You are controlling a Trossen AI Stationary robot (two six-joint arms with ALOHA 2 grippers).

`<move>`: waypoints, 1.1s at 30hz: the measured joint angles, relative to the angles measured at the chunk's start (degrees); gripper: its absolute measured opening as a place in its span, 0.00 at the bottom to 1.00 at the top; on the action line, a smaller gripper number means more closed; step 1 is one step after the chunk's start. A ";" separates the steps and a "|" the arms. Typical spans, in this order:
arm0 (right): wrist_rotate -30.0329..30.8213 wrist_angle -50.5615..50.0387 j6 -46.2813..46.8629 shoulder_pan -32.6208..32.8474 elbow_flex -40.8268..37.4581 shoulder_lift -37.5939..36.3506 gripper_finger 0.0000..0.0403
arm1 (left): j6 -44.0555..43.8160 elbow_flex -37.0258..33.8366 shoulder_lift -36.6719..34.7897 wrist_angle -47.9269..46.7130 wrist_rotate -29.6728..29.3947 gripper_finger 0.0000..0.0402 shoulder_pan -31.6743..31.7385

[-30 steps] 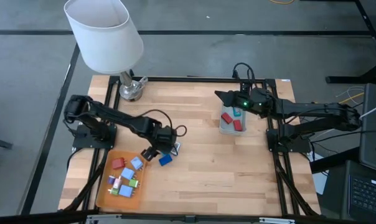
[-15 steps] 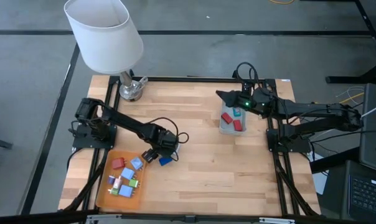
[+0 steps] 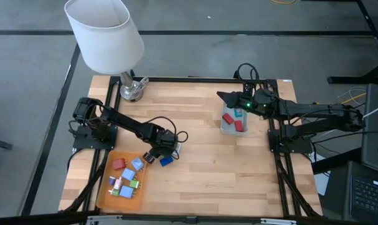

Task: Pick & Place Office items
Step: Put the blue digital timer into the grey bin

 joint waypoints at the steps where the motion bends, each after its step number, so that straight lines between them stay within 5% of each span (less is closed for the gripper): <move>1: 0.00 -0.01 -0.09 0.00 0.00 0.00 0.47 | 0.13 0.00 0.00 -0.21 -0.01 0.41 -0.01; 11: 0.43 0.93 -1.86 -0.16 -0.02 -0.19 0.47 | -3.63 1.15 -0.50 -2.59 2.33 0.38 2.33; 19: 4.32 12.20 -13.01 -0.26 -0.07 -4.37 0.47 | -10.47 9.11 -4.71 -1.72 5.96 0.38 9.29; 27: 5.16 13.96 -19.16 -0.26 -0.07 -10.99 0.47 | -23.37 19.17 -3.28 22.15 13.64 0.38 17.13; 33: 5.13 13.77 -19.54 -0.26 -0.04 -12.45 0.47 | -27.00 30.22 6.66 26.64 16.86 0.38 20.64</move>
